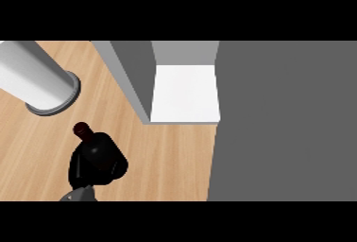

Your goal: Pick up the wine, place it into the cabinet and close the cabinet

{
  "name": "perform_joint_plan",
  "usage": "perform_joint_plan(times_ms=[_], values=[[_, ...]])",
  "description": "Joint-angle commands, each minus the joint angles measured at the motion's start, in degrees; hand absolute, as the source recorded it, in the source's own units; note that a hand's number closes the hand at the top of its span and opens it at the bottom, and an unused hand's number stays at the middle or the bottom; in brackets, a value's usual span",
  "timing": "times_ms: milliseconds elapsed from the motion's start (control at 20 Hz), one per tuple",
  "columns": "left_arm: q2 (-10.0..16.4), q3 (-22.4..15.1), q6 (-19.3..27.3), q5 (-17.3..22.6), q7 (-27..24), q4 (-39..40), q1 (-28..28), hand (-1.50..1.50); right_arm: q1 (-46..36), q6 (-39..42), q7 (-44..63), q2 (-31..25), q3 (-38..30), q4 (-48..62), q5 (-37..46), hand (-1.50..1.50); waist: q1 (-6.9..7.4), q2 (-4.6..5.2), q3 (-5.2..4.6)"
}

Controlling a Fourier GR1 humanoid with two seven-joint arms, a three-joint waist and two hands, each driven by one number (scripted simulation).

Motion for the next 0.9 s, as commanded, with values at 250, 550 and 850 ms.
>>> perform_joint_plan(times_ms=[250,550,850], values=[[-0.8,-15.1,6.6,5.1,11.8,-22.8,6.6,1.50,-0.2,-1.5,6.5,-0.2,-0.2,-11.1,-2.3,-1.50,0.03,0.09,0.00],[-0.8,-26.4,18.5,4.5,18.1,-38.1,10.5,1.50,2.5,0.5,5.2,-1.7,-3.0,-12.0,-5.8,-1.50,-0.38,0.09,0.05],[-0.8,-31.6,29.7,5.0,29.4,-45.3,4.8,1.50,3.0,2.0,3.1,-2.2,-6.2,-9.7,-8.7,-1.50,-0.52,0.42,0.04]])
